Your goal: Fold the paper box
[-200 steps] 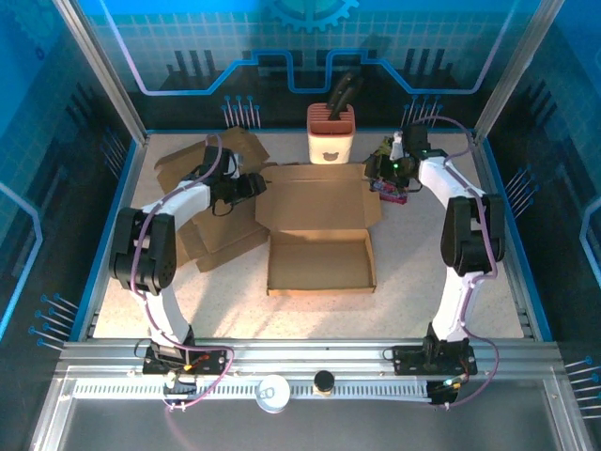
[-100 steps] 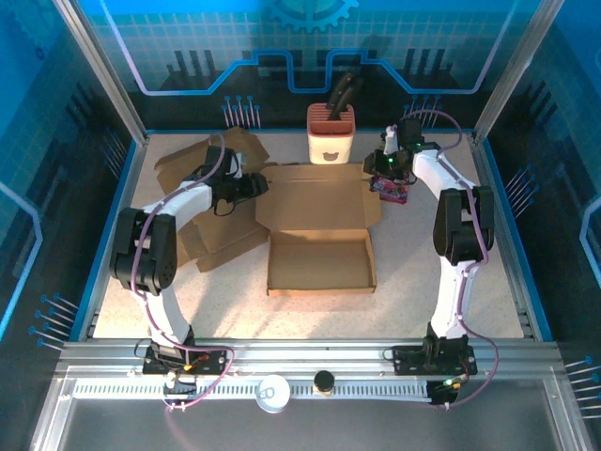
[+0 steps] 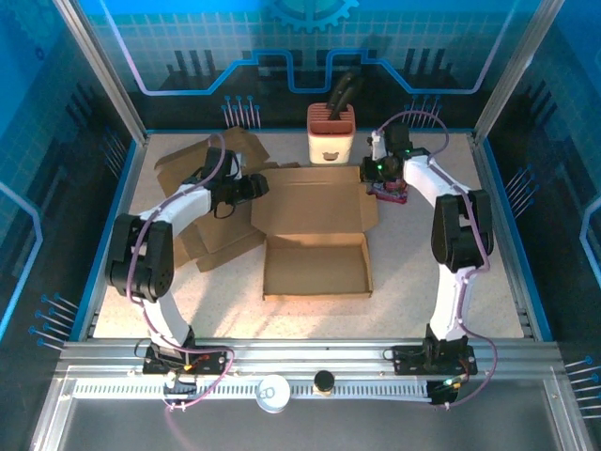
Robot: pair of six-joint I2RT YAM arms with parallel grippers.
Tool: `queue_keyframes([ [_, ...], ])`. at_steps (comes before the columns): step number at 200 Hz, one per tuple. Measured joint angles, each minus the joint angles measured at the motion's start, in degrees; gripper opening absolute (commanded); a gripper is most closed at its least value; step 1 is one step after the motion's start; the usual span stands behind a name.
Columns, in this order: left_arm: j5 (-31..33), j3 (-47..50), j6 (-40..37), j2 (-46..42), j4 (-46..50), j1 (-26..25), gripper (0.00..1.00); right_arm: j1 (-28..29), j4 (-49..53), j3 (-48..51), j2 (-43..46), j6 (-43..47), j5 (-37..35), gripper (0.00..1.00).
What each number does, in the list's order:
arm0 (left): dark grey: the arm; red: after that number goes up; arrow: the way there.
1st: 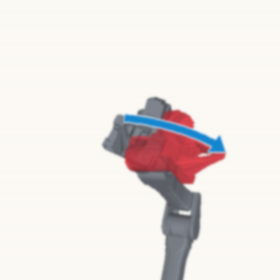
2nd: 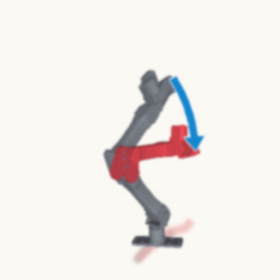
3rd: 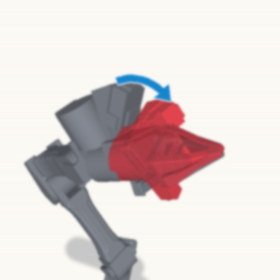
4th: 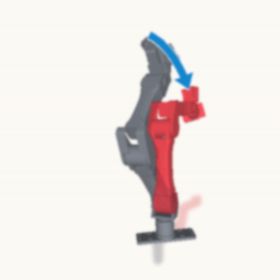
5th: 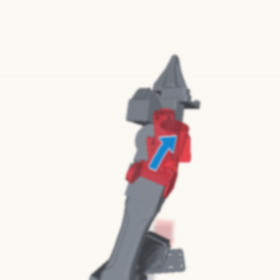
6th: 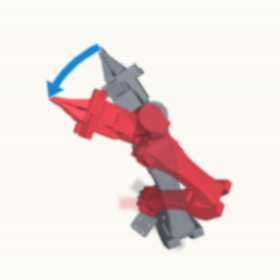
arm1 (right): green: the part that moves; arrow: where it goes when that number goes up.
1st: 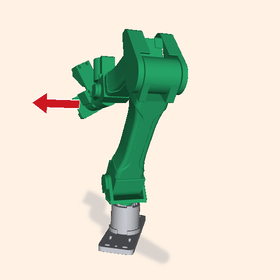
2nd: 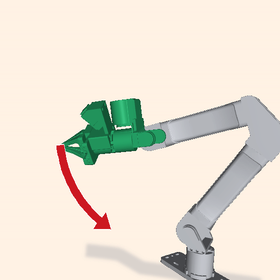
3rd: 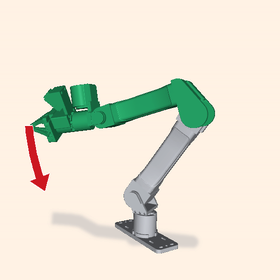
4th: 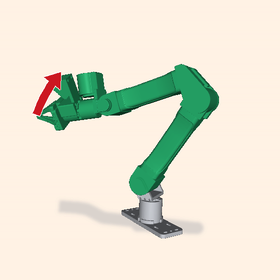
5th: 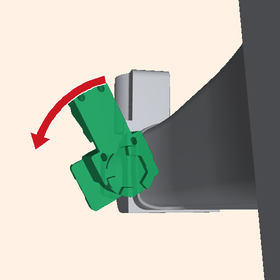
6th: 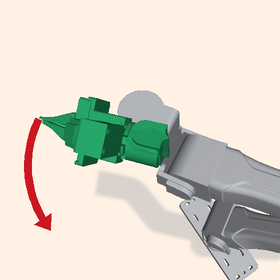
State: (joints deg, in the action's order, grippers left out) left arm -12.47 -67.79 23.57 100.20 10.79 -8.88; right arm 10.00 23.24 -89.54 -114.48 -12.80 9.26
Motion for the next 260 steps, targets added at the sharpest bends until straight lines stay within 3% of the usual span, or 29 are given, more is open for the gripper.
queue_keyframes([
  [55,5.3,6.6,-0.2,-11.9,-0.1,-0.3,0.66,1.9,-10.7,13.2,18.5,3.4,-5.1,0.0],
  [90,5.8,9.6,-3.7,-18.8,-1.1,-0.6,0.67,2.1,-16.8,19.4,25.1,4.4,-6.1,0.0],
  [163,6.4,14.3,-13.6,-20.9,-3.7,-8.2,0.67,2.4,-19.5,23.0,26.9,4.5,-6.3,0.0],
  [218,15.7,14.3,-15.1,-20.8,-3.6,-8.4,0.69,2.5,-19.9,23.7,27.7,4.5,-6.3,0.0],
  [260,16.7,11.5,-16.4,-18.8,-2.0,-8.4,0.64,2.5,-20.8,24.1,27.8,4.5,-6.1,0.0],
])
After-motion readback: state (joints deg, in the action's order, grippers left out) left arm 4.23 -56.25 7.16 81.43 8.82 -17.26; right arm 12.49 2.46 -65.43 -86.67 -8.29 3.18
